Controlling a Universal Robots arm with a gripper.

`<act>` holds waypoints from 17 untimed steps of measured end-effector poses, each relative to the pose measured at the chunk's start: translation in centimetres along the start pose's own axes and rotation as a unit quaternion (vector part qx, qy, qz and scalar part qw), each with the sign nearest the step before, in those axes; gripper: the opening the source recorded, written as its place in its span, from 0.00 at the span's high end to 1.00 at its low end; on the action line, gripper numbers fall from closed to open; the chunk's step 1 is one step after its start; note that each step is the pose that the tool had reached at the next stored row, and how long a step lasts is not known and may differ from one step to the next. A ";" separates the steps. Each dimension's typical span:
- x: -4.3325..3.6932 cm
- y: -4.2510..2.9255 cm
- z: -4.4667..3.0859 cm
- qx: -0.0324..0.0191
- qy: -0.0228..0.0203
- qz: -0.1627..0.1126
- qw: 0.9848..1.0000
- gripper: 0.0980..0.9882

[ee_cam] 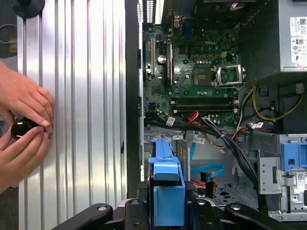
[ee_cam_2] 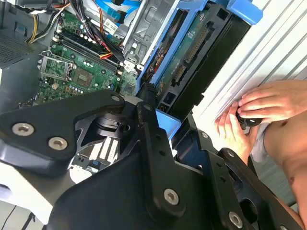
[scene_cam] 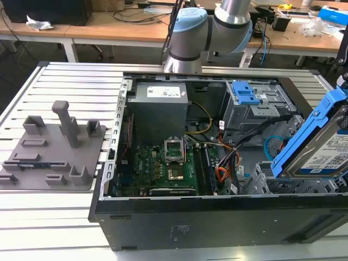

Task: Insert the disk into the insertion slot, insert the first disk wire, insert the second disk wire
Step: 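Insert the disk into the insertion slot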

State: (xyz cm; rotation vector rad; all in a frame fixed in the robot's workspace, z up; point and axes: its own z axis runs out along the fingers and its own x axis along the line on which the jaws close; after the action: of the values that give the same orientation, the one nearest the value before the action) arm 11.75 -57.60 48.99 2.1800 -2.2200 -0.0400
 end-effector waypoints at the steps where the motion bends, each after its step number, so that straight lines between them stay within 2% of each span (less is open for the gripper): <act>1: 0.00 0.00 0.00 0.000 0.000 0.000 1.000 0.70; 6: 0.00 0.00 0.00 0.000 0.000 0.000 1.000 0.70; 8: 0.01 0.06 0.01 0.003 -0.009 0.000 1.000 0.70; 10: 0.03 0.11 0.02 0.006 -0.023 -0.001 1.000 0.70; 12: 0.03 0.11 0.01 0.006 -0.025 -0.001 1.000 0.70; 17: 0.04 0.12 0.01 0.006 -0.025 -0.001 1.000 0.70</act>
State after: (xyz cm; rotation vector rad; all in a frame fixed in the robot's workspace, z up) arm 11.63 -57.64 48.98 2.2117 -2.2504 -0.0819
